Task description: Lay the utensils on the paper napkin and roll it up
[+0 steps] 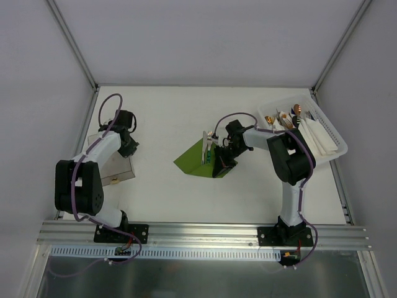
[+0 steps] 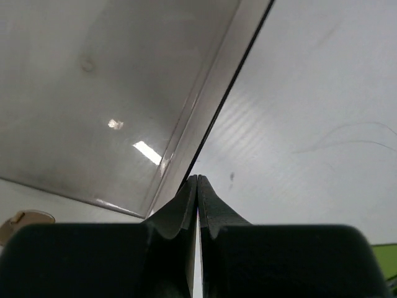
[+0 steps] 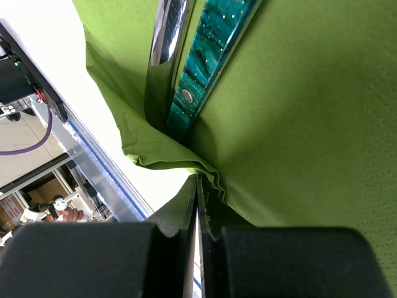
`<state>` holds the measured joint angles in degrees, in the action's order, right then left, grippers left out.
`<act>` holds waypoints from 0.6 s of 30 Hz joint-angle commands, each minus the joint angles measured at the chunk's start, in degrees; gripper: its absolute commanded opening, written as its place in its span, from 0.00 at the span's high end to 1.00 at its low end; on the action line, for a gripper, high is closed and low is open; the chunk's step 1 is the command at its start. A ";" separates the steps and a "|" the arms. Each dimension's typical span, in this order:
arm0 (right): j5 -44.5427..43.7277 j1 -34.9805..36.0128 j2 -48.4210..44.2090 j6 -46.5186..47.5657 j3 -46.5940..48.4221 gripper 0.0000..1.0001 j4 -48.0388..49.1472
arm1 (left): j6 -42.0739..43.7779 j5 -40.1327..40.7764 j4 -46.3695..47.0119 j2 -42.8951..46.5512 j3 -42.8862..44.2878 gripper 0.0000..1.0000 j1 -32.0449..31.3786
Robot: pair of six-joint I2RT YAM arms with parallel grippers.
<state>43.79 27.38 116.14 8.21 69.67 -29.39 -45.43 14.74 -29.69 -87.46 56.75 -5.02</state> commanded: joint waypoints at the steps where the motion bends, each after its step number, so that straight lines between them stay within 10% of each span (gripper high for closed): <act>1: -3.36 -0.57 1.11 1.64 1.26 0.97 -0.41 | 3.77 5.99 -6.69 3.95 0.20 1.00 3.94; 11: -3.01 -0.48 0.76 1.64 1.26 0.97 -0.50 | 7.20 4.68 -7.13 7.04 1.69 1.00 13.98; 18: -3.01 -0.66 0.58 1.72 1.35 0.97 -0.50 | 18.69 -25.25 8.58 13.01 -2.24 0.99 11.62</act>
<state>43.81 27.29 116.22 8.21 69.76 -29.43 -34.17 5.78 -30.15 -80.16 56.38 8.54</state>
